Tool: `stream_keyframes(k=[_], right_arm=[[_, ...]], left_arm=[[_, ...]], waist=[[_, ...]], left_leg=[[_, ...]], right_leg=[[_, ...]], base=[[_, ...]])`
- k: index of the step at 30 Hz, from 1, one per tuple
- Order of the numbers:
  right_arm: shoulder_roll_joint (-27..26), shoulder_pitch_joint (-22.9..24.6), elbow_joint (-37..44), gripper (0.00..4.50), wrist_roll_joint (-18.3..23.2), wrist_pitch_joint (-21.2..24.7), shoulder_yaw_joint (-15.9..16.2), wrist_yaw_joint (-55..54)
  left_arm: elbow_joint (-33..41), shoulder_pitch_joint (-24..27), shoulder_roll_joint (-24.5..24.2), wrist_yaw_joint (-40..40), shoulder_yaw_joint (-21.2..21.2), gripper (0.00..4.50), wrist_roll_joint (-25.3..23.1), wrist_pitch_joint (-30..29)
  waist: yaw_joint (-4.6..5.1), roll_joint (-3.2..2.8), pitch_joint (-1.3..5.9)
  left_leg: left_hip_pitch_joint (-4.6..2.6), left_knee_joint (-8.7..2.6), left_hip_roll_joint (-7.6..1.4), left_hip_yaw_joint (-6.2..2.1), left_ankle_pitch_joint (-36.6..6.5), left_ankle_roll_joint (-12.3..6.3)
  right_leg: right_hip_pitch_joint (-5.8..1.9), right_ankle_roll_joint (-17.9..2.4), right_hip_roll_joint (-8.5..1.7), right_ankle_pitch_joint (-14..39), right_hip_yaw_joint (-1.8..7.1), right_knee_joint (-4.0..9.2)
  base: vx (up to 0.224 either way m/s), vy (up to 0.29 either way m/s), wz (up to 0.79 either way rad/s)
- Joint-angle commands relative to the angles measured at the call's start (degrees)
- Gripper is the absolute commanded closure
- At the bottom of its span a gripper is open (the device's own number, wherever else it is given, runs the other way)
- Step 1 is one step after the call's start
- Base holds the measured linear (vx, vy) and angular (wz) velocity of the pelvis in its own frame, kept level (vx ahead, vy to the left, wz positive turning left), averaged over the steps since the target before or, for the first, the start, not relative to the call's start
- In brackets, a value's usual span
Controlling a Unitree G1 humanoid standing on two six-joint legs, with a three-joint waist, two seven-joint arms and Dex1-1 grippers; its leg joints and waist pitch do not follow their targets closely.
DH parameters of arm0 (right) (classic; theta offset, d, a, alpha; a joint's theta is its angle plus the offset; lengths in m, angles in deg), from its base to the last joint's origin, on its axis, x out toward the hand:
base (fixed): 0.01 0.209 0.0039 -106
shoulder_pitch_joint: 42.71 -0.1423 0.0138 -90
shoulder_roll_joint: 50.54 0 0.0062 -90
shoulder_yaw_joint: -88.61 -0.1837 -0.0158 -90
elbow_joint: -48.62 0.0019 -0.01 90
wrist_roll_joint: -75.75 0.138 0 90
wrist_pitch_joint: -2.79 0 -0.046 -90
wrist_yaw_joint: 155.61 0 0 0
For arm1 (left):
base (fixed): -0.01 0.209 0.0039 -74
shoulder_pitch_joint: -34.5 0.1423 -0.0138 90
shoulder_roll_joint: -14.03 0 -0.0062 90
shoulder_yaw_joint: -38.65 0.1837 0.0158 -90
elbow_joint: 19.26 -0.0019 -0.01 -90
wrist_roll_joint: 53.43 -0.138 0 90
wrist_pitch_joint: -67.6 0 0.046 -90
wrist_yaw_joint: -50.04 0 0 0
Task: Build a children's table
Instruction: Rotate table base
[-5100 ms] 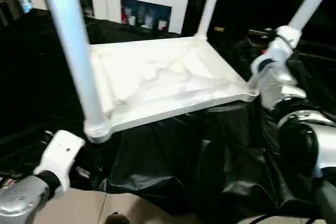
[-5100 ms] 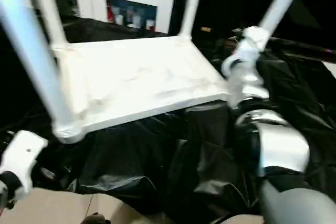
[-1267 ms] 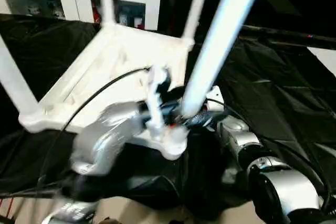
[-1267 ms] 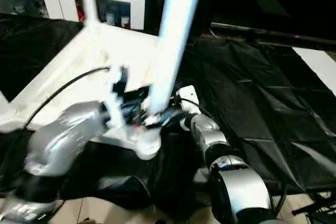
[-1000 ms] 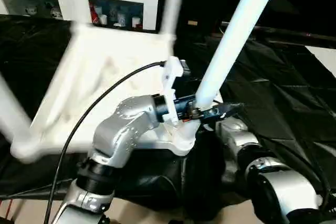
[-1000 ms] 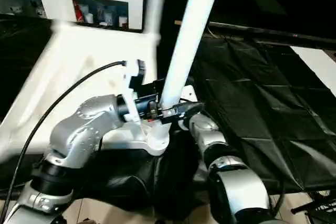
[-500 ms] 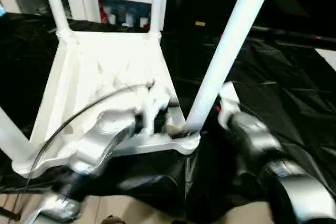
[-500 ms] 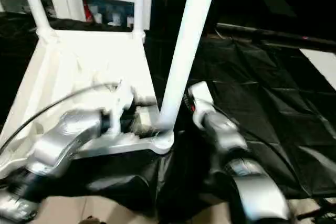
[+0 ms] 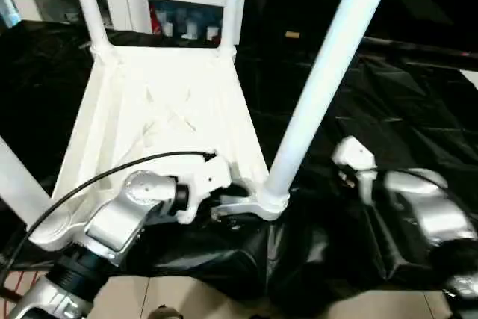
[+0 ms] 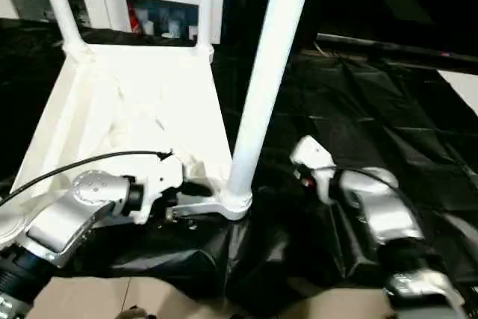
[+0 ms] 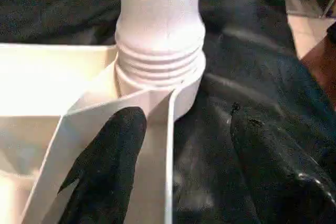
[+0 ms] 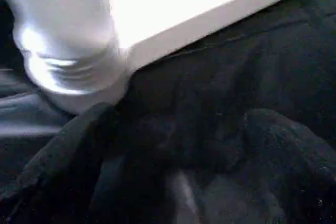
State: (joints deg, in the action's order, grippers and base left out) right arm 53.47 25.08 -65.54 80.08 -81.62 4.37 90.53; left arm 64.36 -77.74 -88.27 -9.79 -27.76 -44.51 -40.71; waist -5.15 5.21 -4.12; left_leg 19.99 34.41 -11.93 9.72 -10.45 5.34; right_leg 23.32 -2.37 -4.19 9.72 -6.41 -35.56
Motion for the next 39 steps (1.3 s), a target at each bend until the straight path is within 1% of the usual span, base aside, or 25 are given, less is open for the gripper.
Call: stream_keyframes(k=[1, 2, 4, 6, 7, 9, 10, 11, 12, 13, 14, 19, 20, 21, 22, 23, 27, 28, 30, 32, 34, 35, 36, 37, 39], right_arm=[[1.29, 0.73, 3.29, 0.0, 1.03, 1.88, 0.63, 1.62], [1.72, 1.38, 4.92, 0.0, 1.38, 3.07, 0.77, 1.9], [1.75, 1.77, 6.14, 0.0, 1.69, 4.16, 0.86, 1.77], [1.75, 1.77, 6.14, 0.0, 1.69, 4.16, 0.86, 1.77], [1.85, 2.15, 7.29, 0.0, 1.87, 5.14, 0.96, 1.62], [2.29, 3.09, 9.95, 0.0, 2.2, 7.33, 1.24, 1.68], [2.5, 3.35, 10.88, 0.0, 2.39, 8.17, 1.35, 1.81], [2.6, 3.46, 11.4, 0.0, 2.47, 8.73, 1.38, 1.82], [2.69, 3.58, 12.01, 0.0, 2.58, 9.51, 1.46, 1.92], [2.69, 3.58, 12.02, 0.0, 2.58, 9.53, 1.46, 1.91], [2.66, 3.68, 12.32, 0.0, 2.52, 9.98, 1.6, 1.87], [2.78, 3.62, 12.38, 0.0, 2.39, 10.25, 1.99, 2.04], [2.72, 3.22, 11.89, 0.0, 2.27, 10.42, 2.19, 2.0], [2.72, 3.22, 11.89, 0.0, 2.27, 10.42, 2.19, 2.0], [2.74, 2.88, 11.61, 0.0, 2.24, 10.68, 2.51, 1.84], [2.8, 2.8, 11.66, 0.0, 2.28, 10.83, 2.66, 1.76], [2.78, 2.53, 11.7, 0.0, 2.22, 10.97, 2.97, 1.73], [2.76, 2.43, 11.66, 0.0, 2.11, 10.78, 3.08, 1.76], [2.63, 2.5, 11.61, 0.0, 2.75, 12.05, 3.01, 2.15], [1.3, 2.44, 11.41, 0.0, 4.72, 13.9, 1.69, 1.54], [0.73, 1.94, 11.36, 0.0, 5.85, 14.77, 2.03, 2.5], [0.73, 1.94, 11.36, 0.0, 5.85, 14.77, 2.03, 2.5], [0.65, 1.82, 11.39, 0.0, 6.01, 14.89, 2.24, 2.68], [-0.64, 1.37, 10.85, 0.0, 4.78, 13.09, 3.04, 1.01], [-1.7, 1.04, 10.39, 0.0, 4.06, 12.1, 3.55, -0.18]], left_arm=[[-1.1, -1.07, -0.11, 0.36, 0.53, 1.86, -1.27, -0.5], [-1.6, -1.21, -0.22, 0.56, 0.5, 2.09, -1.65, -0.79], [-2.4, -1.25, -0.45, 0.45, 0.42, 2.24, -2.01, -0.59], [-2.4, -1.25, -0.45, 0.45, 0.42, 2.29, -2.01, -0.59], [-2.76, -1.21, -0.59, 0.25, 0.38, 2.54, -2.11, -0.24], [-3.37, -1.31, -0.83, -0.36, 0.11, 2.7, -2.18, 0.36], [-3.46, -1.44, -1.03, -0.81, -0.04, 2.75, -2.11, 0.35], [-3.53, -1.53, -1.21, -1.18, -0.09, 2.83, -2.11, 0.36], [-3.8, -1.71, -1.54, -1.79, -0.2, 2.98, -2.12, 0.31], [-3.81, -1.72, -1.56, -1.82, -0.19, 3.1, -2.12, 0.3], [-4.17, -1.92, -2.18, -2.83, 0.0, 3.16, -2.25, 0.07], [-4.42, -1.94, -3.23, -4.17, 0.38, 3.61, -2.45, -0.25], [-4.46, -1.81, -3.78, -4.87, 0.62, 3.66, -2.57, -0.38], [-4.46, -1.81, -3.78, -4.87, 0.62, 3.84, -2.57, -0.38], [-4.64, -1.72, -4.1, -5.21, 0.76, 3.84, -2.83, -0.26], [-4.77, -1.7, -4.15, -5.34, 0.78, 4.03, -2.92, -0.17], [-5.01, -1.75, -4.26, -5.83, 0.87, 4.18, -3.07, -0.13], [-5.14, -1.83, -4.45, -6.23, 1.08, 4.38, -3.28, -0.11], [-5.15, -1.81, -4.71, -6.67, 1.44, 4.44, -3.53, -0.1], [-4.64, -1.54, -5.08, -7.27, 1.99, 4.48, -3.77, -0.57], [-4.4, -1.39, -4.98, -7.33, 2.06, 4.48, -3.96, -0.72], [-4.4, -1.39, -4.98, -7.33, 2.06, 4.48, -3.96, -0.72], [-4.36, -1.35, -4.87, -7.34, 2.02, 4.48, -4.05, -0.77], [-4.44, -1.4, -4.32, -6.84, 1.88, 4.48, -4.21, -0.66], [-4.46, -1.45, -3.95, -6.61, 1.81, 4.48, -4.21, -0.7]], waist=[[-0.28, -0.74, 3.85], [-0.28, -1.12, 3.83], [-0.32, -0.9, 3.95], [-0.26, -0.86, 3.93], [-0.34, -0.93, 3.97], [-0.42, -0.98, 3.93], [-0.41, -0.84, 3.97], [-0.46, -0.95, 4.02], [-0.45, -0.91, 4.02], [-0.46, -1.14, 4.1], [-0.44, -1.2, 4.07], [-0.41, -1.27, 4.04], [-0.4, -1.34, 4.1], [-0.4, -1.34, 4.1], [-0.38, -1.35, 4.13], [-0.38, -1.37, 4.12], [-0.33, -1.31, 4.06], [-0.34, -1.37, 4.04], [-0.31, -1.27, 4.12], [-0.34, -1.34, 4.14], [-0.34, -1.38, 4.12], [-0.3, -1.28, 4.1], [-0.32, -1.37, 4.06], [-0.36, -1.4, 4.06], [-0.28, -1.4, 4.05]], left_leg=[[-0.06, -4.0, -1.34, -0.49, -15.15, -1.95], [-0.1, -4.05, -1.35, -0.57, -15.12, -1.89], [-0.17, -4.04, -1.43, -0.57, -14.84, -1.98], [-0.07, -4.07, -1.38, -0.59, -14.88, -2.02], [-0.08, -4.05, -1.38, -0.59, -14.67, -2.01], [-0.1, -4.08, -1.34, -0.58, -14.53, -2.04], [-0.09, -4.15, -1.39, -0.62, -14.37, -2.12], [-0.11, -4.1, -1.37, -0.62, -14.36, -2.02], [-0.07, -4.1, -1.31, -0.59, -14.18, -2.07], [-0.05, -4.14, -1.38, -0.63, -13.89, -1.96], [-0.03, -4.14, -1.35, -0.63, -13.87, -1.93], [-0.07, -4.17, -1.36, -0.68, -14.39, -1.71], [-0.1, -4.19, -1.42, -0.68, -14.07, -1.69], [-0.1, -4.19, -1.42, -0.68, -14.07, -1.69], [-0.09, -4.18, -1.46, -0.65, -13.96, -1.71], [-0.07, -4.18, -1.43, -0.65, -13.96, -1.71], [-0.15, -4.17, -1.42, -0.63, -14.49, -1.67], [-0.15, -4.16, -1.39, -0.66, -14.62, -1.57], [-0.11, -4.15, -1.42, -0.66, -14.3, -1.6], [-0.13, -4.17, -1.42, -0.64, -14.03, -1.73], [-0.15, -4.18, -1.44, -0.65, -14.2, -1.81], [-0.15, -4.15, -1.43, -0.65, -14.36, -1.82], [-0.21, -4.15, -1.41, -0.65, -14.68, -1.68], [-0.28, -4.13, -1.42, -0.64, -14.78, -1.6], [-0.29, -4.19, -1.43, -0.69, -14.86, -1.18]], right_leg=[[-2.94, -2.91, -4.03, 28.44, 3.14, 6.41], [-2.94, -3.1, -4.06, 28.18, 3.12, 6.36], [-2.98, -3.23, -4.04, 26.94, 3.14, 6.29], [-3.07, -3.38, -4.16, 27.52, 2.99, 6.35], [-3.07, -3.24, -4.21, 27.8, 2.98, 6.4], [-3.11, -2.79, -4.13, 27.74, 2.99, 6.57], [-3.13, -2.72, -4.16, 27.48, 2.96, 6.48], [-3.14, -2.58, -4.22, 27.6, 2.91, 6.47], [-3.15, -2.44, -4.19, 27.68, 2.9, 6.55], [-3.2, -2.65, -4.29, 27.12, 2.93, 6.49], [-3.17, -2.79, -4.22, 26.85, 2.91, 6.47], [-3.2, -2.77, -4.31, 27.49, 2.83, 6.51], [-3.18, -3.09, -4.29, 26.66, 2.88, 6.38], [-3.18, -3.09, -4.29, 26.66, 2.88, 6.38], [-3.21, -3.46, -4.31, 26.04, 2.91, 6.32], [-3.24, -3.55, -4.3, 25.96, 2.9, 6.3], [-3.18, -3.35, -4.35, 27.05, 2.87, 6.46], [-3.18, -3.05, -4.4, 27.79, 2.84, 6.55], [-3.21, -3.05, -4.37, 27.33, 2.88, 6.45], [-3.2, -3.33, -4.35, 26.74, 2.91, 6.42], [-3.19, -3.44, -4.36, 26.8, 2.87, 6.4], [-3.17, -3.4, -4.34, 27.07, 2.83, 6.42], [-3.1, -3.26, -4.38, 27.84, 2.78, 6.53], [-3.06, -3.16, -4.41, 28.18, 2.77, 6.58], [-2.99, -3.08, -4.48, 28.77, 2.74, 6.59]], base=[[0.0, 0.0, 0.0], [0.0, 0.0, 0.0], [0.0, 0.0, 0.0], [0.0, 0.0, 0.0], [0.0, 0.0, 0.0], [0.0, 0.0, 0.0], [0.0, 0.0, 0.0], [0.0, 0.0, 0.0], [0.0, 0.0, 0.0], [0.0, 0.0, 0.0], [0.0, 0.0, 0.0], [0.0, 0.0, 0.0], [0.0, 0.0, 0.0], [0.0, 0.0, 0.0], [0.0, 0.0, 0.0], [0.0, 0.0, 0.0], [0.0, 0.0, 0.0], [0.0, 0.0, 0.0], [0.0, 0.0, 0.0], [0.0, 0.0, 0.0], [0.0, 0.0, 0.0], [0.0, 0.0, 0.0], [0.0, 0.0, 0.0], [0.0, 0.0, 0.0], [0.0, 0.0, 0.0]])
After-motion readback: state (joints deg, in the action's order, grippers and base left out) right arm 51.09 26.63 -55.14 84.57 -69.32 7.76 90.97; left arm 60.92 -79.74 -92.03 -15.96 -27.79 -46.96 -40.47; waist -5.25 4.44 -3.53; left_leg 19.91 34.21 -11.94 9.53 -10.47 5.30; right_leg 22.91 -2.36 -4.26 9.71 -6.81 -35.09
